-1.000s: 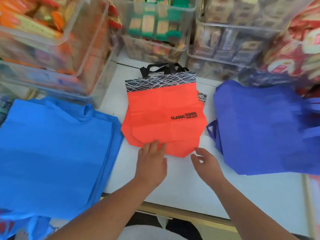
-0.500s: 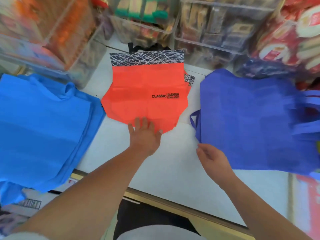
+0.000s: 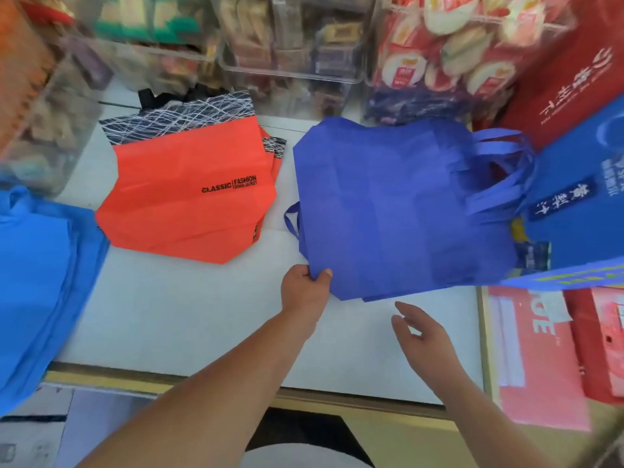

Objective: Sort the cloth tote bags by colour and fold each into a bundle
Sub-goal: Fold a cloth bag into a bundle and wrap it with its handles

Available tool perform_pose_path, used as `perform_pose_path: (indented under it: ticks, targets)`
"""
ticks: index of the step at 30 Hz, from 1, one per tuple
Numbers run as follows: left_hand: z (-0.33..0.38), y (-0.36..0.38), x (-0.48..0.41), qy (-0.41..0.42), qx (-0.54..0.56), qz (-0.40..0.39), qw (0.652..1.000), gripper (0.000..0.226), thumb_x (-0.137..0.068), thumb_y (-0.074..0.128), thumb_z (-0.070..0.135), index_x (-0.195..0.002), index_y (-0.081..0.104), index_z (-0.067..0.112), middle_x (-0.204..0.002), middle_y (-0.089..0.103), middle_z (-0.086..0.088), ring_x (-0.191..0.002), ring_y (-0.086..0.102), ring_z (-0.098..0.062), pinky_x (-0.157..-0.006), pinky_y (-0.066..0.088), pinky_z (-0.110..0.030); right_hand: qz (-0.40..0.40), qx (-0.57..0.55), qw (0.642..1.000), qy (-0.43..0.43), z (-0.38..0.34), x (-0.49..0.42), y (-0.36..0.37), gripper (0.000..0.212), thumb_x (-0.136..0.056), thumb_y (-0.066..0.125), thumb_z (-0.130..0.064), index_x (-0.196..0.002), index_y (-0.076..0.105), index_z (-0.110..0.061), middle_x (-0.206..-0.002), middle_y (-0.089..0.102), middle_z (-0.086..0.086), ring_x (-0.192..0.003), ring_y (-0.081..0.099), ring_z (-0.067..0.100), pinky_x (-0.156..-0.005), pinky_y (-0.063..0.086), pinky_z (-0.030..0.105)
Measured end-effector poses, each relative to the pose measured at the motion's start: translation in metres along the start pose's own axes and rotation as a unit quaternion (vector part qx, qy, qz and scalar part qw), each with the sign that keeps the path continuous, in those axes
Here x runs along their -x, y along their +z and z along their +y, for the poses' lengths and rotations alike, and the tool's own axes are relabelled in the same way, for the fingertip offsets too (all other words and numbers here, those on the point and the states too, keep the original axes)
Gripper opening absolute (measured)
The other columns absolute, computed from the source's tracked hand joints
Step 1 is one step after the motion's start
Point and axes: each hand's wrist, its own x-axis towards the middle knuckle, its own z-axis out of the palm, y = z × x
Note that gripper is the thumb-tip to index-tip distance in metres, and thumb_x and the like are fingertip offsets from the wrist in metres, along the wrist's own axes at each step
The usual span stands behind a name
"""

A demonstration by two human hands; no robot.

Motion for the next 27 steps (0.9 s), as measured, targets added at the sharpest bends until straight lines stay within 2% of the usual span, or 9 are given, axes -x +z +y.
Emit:
perform_pose_path:
  ticks: [2,5,8,10,13,15,20,24,27]
  targets:
    - [0.008,0.0,0.003,0.012,0.005,0.024,1.0,0.021,-0.084,0.074,0.029,-0.09,0.058,0.017,-0.086,0.069,-0.005,-0.075,0.067,-0.023,-0.068,0.055,-0.033,0.016,0.002,1.0,-0.022,0.002,0.0,-0.002,0.037,-0.102,0.055,-0.037,-0.138,0.057,-0.029,-0.137,0.057,-0.013,-0.126,0.055,0.011,-0.102,0.044,0.026]
    - [0.018,-0.014,0.014,0.068,-0.009,0.051,0.996,0.039,-0.086,0.073,0.027,-0.119,0.053,0.022,-0.079,0.068,0.001,-0.075,0.068,-0.016,-0.074,0.057,-0.034,0.075,0.05,0.993,-0.078,-0.001,0.002,-0.001,0.037,-0.1,0.06,-0.033,-0.136,0.058,-0.027,-0.135,0.055,-0.012,-0.122,0.054,0.011,-0.1,0.047,0.029]
    - [0.021,-0.05,0.032,0.157,-0.023,0.026,0.987,0.046,-0.093,0.064,0.018,-0.131,0.05,0.039,-0.066,0.06,0.005,-0.064,0.061,-0.01,-0.065,0.051,-0.022,0.123,0.159,0.956,-0.216,-0.008,0.007,0.01,0.05,-0.088,0.076,-0.022,-0.136,0.061,-0.02,-0.138,0.055,0.0,-0.127,0.05,0.022,-0.097,0.051,0.038]
    - [0.015,-0.086,0.04,0.17,-0.037,0.005,0.985,0.043,-0.093,0.061,0.017,-0.126,0.053,0.044,-0.072,0.064,-0.001,-0.068,0.064,-0.013,-0.067,0.052,-0.024,0.087,0.222,0.936,-0.257,-0.01,0.005,0.021,0.063,-0.083,0.082,-0.025,-0.141,0.058,-0.021,-0.148,0.05,0.005,-0.137,0.044,0.028,-0.107,0.046,0.043]
    - [-0.005,-0.139,0.047,0.132,-0.085,0.018,0.987,0.01,-0.09,0.063,0.022,-0.099,0.066,0.022,-0.081,0.071,-0.004,-0.079,0.069,-0.027,-0.075,0.057,-0.044,-0.042,0.187,0.966,-0.172,-0.016,0.012,0.045,0.065,-0.092,0.07,-0.038,-0.151,0.043,-0.035,-0.162,0.032,-0.006,-0.151,0.025,0.018,-0.12,0.031,0.036]
    - [-0.019,-0.167,0.053,0.098,-0.081,0.048,0.991,0.01,-0.092,0.064,0.02,-0.085,0.064,0.014,-0.081,0.07,-0.008,-0.078,0.068,-0.033,-0.074,0.056,-0.051,-0.096,0.148,0.975,-0.138,-0.024,0.018,0.062,0.062,-0.095,0.063,-0.041,-0.153,0.039,-0.038,-0.164,0.03,-0.008,-0.152,0.022,0.011,-0.122,0.027,0.034]
    - [-0.048,-0.195,0.079,0.036,0.033,0.191,0.98,0.012,-0.1,0.057,0.02,-0.093,0.058,0.011,-0.086,0.067,-0.009,-0.074,0.069,-0.027,-0.069,0.062,-0.045,-0.125,0.1,0.973,-0.166,-0.079,0.038,0.116,0.056,-0.097,0.057,-0.052,-0.149,0.046,-0.034,-0.158,0.037,-0.011,-0.149,0.028,0.006,-0.121,0.029,0.033]
    - [-0.071,-0.184,0.095,-0.059,0.088,-0.048,0.993,0.018,-0.103,0.055,0.028,-0.099,0.067,0.015,-0.099,0.075,-0.003,-0.085,0.074,-0.02,-0.066,0.058,-0.031,-0.168,0.043,0.972,-0.155,-0.128,0.057,0.16,0.059,-0.092,0.066,-0.055,-0.144,0.052,-0.033,-0.152,0.045,-0.015,-0.142,0.038,0.004,-0.115,0.032,0.025]
    - [-0.08,-0.196,0.096,0.012,-0.061,-0.219,0.974,0.014,-0.098,0.056,0.031,-0.097,0.069,0.026,-0.095,0.072,0.012,-0.087,0.068,-0.006,-0.076,0.051,-0.023,-0.173,0.086,0.972,-0.135,-0.134,0.062,0.184,0.078,-0.085,0.073,-0.055,-0.151,0.045,-0.027,-0.156,0.039,-0.011,-0.145,0.035,0.01,-0.115,0.034,0.03]
